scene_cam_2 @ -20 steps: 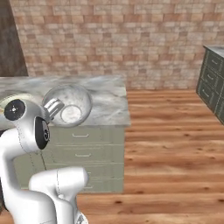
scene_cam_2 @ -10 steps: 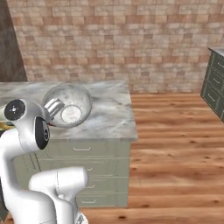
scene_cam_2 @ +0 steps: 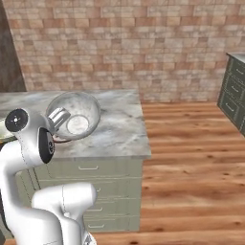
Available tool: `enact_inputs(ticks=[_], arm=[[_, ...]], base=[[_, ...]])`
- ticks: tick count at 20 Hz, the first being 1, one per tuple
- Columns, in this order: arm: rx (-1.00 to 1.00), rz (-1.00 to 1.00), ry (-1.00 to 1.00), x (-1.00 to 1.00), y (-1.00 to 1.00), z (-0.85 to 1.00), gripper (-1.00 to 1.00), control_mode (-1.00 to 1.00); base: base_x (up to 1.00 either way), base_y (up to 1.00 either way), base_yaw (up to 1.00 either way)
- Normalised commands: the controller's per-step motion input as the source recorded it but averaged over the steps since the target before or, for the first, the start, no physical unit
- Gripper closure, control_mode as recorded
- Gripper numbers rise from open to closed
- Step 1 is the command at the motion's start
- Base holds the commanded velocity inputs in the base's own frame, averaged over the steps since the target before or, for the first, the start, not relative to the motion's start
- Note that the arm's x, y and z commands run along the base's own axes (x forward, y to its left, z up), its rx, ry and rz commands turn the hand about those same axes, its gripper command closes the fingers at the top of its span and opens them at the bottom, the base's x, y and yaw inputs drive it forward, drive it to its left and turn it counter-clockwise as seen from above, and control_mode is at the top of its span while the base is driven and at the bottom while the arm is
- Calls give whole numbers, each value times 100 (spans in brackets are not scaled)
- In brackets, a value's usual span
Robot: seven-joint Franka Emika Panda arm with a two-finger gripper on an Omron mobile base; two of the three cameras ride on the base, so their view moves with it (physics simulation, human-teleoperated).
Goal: Move the bowls from the cabinet to the plates on the dining table.
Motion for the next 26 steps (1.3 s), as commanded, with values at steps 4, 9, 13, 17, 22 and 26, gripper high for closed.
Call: enact_inputs(ticks=[4,9,13,17,22,26], arm=[[0,0,0,0,0,0,100,100],[0,0,0,0,0,0,100,100],[0,0,0,0,0,0,100,100],[0,0,0,0,0,0,100,100],[0,0,0,0,0,0,100,100],[0,0,0,0,0,0,100,100]], base=[[11,49,-10],[3,64,-9],[25,40,-10],[53,16,-12],[43,10,-9],[13,16,-5]])
